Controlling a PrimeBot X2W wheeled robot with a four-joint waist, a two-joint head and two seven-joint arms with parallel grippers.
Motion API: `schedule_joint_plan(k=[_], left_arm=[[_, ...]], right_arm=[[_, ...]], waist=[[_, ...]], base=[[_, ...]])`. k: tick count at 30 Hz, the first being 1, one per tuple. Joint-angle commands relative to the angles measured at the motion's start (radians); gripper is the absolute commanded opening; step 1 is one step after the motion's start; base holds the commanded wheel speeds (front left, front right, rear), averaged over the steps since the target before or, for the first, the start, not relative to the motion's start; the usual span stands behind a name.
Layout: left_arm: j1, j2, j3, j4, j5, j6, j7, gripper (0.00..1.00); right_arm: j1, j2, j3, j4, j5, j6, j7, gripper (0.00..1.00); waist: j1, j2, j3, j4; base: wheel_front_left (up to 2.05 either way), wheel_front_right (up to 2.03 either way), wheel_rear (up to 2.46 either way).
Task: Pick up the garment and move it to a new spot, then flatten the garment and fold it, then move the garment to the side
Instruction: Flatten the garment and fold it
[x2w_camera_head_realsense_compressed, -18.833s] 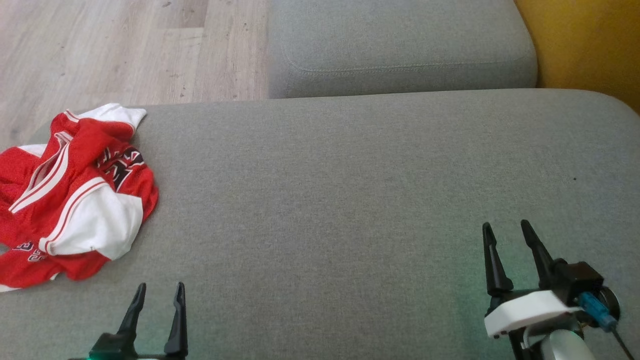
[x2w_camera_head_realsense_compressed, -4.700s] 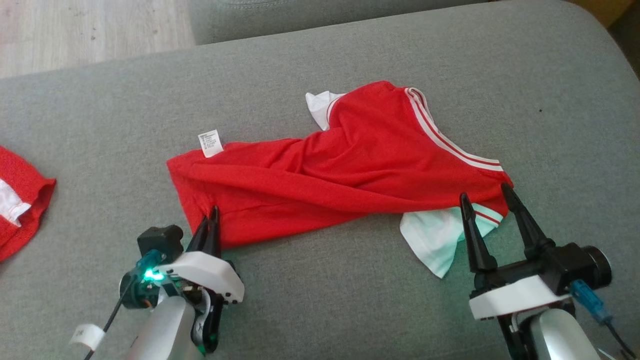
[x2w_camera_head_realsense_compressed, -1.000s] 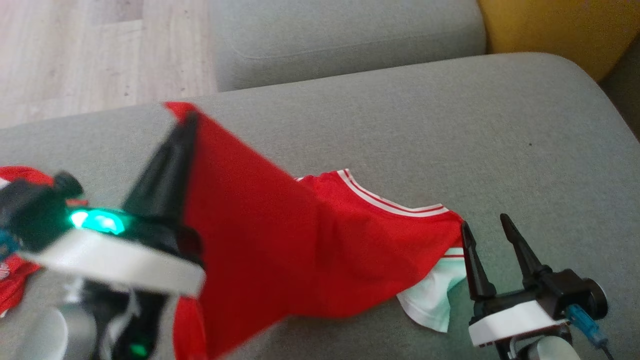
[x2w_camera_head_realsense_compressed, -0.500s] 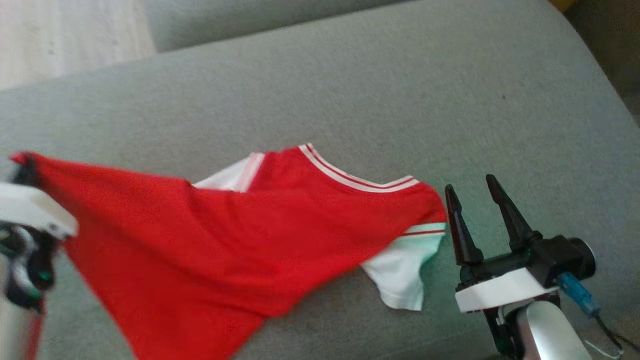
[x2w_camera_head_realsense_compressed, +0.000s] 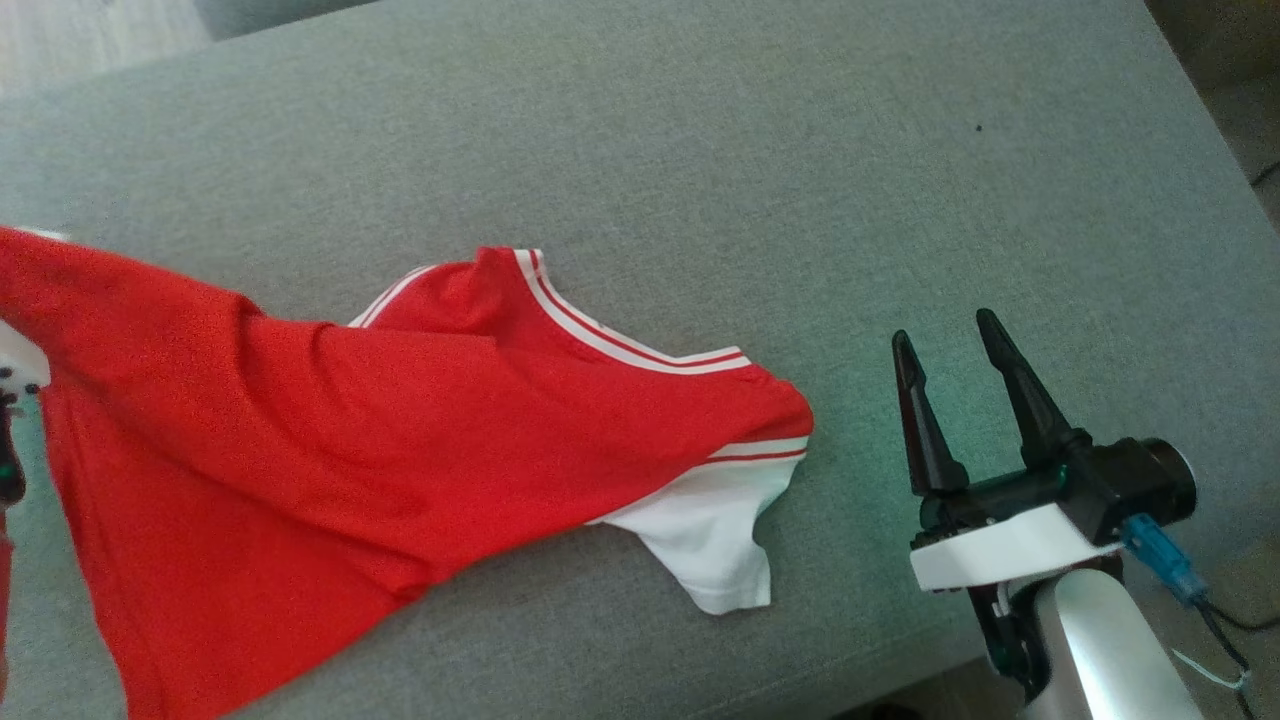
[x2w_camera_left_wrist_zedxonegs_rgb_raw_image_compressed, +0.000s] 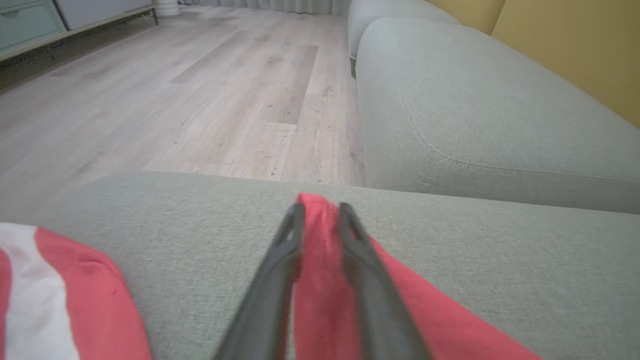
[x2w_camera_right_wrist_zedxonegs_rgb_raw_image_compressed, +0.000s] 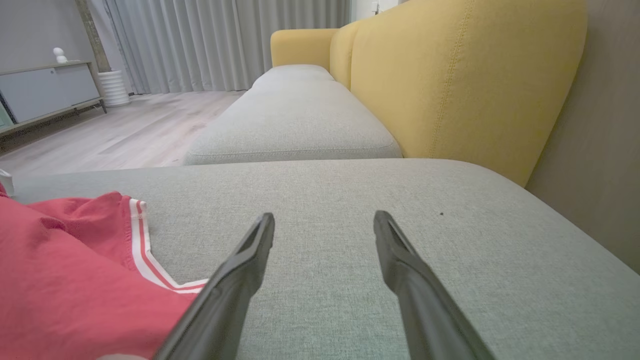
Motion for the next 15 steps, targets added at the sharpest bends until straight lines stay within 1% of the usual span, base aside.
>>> schedule_joint_plan(k=[1,2,3,6,9,11,15], left_arm=[[-0.038,0.044,0.039,-0.004,0.005,-0.012,-0.038,1.00],[-0.037,0.039,0.040,0.004,0.006,-0.017,-0.062,1.00],[-0.037,0.039,0.040,0.004,0.006,-0.017,-0.062,1.00],[-0.023,0.019,0.031,0.009,0.011,-0.041,-0.126,1.00],[0.012,-0.005,0.031,-0.022,0.012,-0.053,-0.201,1.00],[0.053,-0.026,0.030,-0.067,0.011,-0.059,-0.245,1.00],[0.197,-0.103,0.031,-0.213,-0.019,-0.080,-0.290,1.00]], right_arm=[[-0.011,-0.002,0.018,-0.028,0.006,0.008,-0.006,1.00],[-0.009,-0.002,0.016,-0.027,0.005,0.008,-0.006,1.00],[-0.009,-0.002,0.016,-0.027,0.005,0.008,-0.006,1.00],[0.000,-0.001,0.004,-0.030,-0.002,0.008,-0.006,1.00],[0.013,-0.002,-0.011,-0.039,-0.012,0.008,-0.006,1.00],[0.022,-0.004,-0.028,-0.049,-0.018,0.008,-0.006,1.00],[0.049,-0.007,-0.069,-0.064,-0.027,0.008,-0.006,1.00]], waist=[[-0.0001,0.0000,-0.018,0.015],[-0.0001,0.0000,-0.025,0.022],[-0.0001,0.0000,-0.025,0.022],[-0.0001,0.0000,-0.057,0.048],[-0.0001,0.0000,-0.098,0.076],[-0.0001,0.0000,-0.127,0.097],[-0.0001,0.0000,-0.187,0.147]], base=[[0.00,0.00,0.00],[0.00,0.00,0.00],[0.00,0.00,0.00],[0.00,0.00,0.00],[0.00,0.00,0.00],[0.00,0.00,0.00],[0.00,0.00,0.00]])
